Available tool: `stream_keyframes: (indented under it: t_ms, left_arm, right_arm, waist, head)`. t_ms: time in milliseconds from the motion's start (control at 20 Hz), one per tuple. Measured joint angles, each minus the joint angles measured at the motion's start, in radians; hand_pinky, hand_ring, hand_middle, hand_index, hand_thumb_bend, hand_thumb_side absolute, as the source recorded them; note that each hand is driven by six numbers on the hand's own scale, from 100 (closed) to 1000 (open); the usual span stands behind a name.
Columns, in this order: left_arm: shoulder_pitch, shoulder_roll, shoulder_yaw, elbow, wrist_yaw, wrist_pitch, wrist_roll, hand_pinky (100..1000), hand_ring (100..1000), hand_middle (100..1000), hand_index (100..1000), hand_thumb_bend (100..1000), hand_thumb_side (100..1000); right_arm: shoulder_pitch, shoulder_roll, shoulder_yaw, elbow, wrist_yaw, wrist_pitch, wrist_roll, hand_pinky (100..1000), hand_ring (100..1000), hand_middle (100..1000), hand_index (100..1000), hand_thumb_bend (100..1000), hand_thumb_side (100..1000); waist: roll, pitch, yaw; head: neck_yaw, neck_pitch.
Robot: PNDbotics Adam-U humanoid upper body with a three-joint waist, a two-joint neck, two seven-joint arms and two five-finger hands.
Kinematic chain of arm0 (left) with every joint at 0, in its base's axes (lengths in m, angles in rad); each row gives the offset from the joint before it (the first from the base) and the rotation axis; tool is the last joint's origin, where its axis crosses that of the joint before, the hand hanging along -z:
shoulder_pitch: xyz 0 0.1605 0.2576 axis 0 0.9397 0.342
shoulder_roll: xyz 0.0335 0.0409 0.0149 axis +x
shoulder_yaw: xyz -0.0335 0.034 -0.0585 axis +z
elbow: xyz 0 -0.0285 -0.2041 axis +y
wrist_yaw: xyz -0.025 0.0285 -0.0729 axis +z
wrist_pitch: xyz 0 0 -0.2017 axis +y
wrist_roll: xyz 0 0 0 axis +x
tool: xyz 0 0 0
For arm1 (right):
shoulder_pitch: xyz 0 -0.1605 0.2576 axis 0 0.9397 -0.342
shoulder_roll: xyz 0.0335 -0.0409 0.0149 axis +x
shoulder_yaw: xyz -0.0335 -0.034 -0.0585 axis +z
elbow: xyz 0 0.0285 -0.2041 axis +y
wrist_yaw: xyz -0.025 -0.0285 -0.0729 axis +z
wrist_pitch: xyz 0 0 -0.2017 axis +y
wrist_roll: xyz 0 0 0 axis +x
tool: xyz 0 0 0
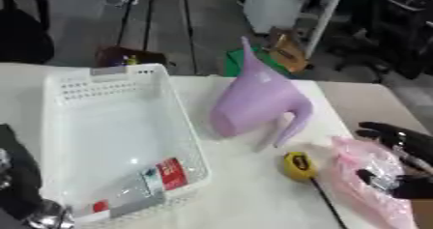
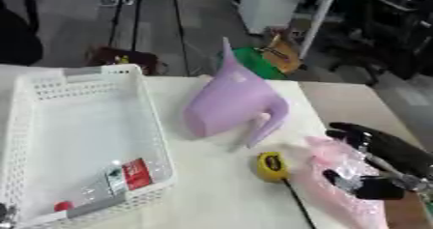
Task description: Pick up objects on the table and place them in the box.
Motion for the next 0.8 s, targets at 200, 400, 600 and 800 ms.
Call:
stream_keyframes:
  t_ms: [200, 400, 600, 800]
  left_arm:
    - [-0.004, 0.000, 0.000, 0.000, 0.002, 0.005, -0.002, 908, 949, 871, 775, 110, 1000]
    - [-0.009, 0.000, 0.000, 0.000, 0.006, 0.010, -0.004, 908, 950, 872, 776, 110, 1000]
    - [-0.010, 0.000, 0.000, 0.000, 0.008, 0.011, -0.005, 908, 950, 872, 776, 110, 1000]
    - [-0.010, 0.000, 0.000, 0.000, 0.008, 0.012, -0.005, 909, 951, 872, 776, 110, 1000]
  right_arm:
    - [-0.001, -0.011, -0.006, -0.041, 0.000, 0.021, -0.021, 916, 1000, 1000, 1000, 328, 822]
    - [-0.005, -0.019, -0.012, -0.047, 0.002, 0.038, -0.025, 919, 1000, 1000, 1000, 330, 823]
    - [-0.008, -0.024, -0.026, -0.030, 0.011, 0.044, -0.019, 922, 1000, 1000, 1000, 332, 824]
    - [-0.007, -0.024, -0.045, 0.001, 0.020, 0.049, -0.013, 924, 1000, 1000, 1000, 330, 828]
  waist:
    - [0.008, 0.006, 0.000]
    - [0.011, 0.008, 0.000]
    - [0.012, 0.008, 0.004]
    - [0.012, 0.009, 0.005]
  head:
    - [0.018, -0.006]
    - [-0.007, -0.006]
    - [-0.072, -0.004]
    - [-0.164, 0.009]
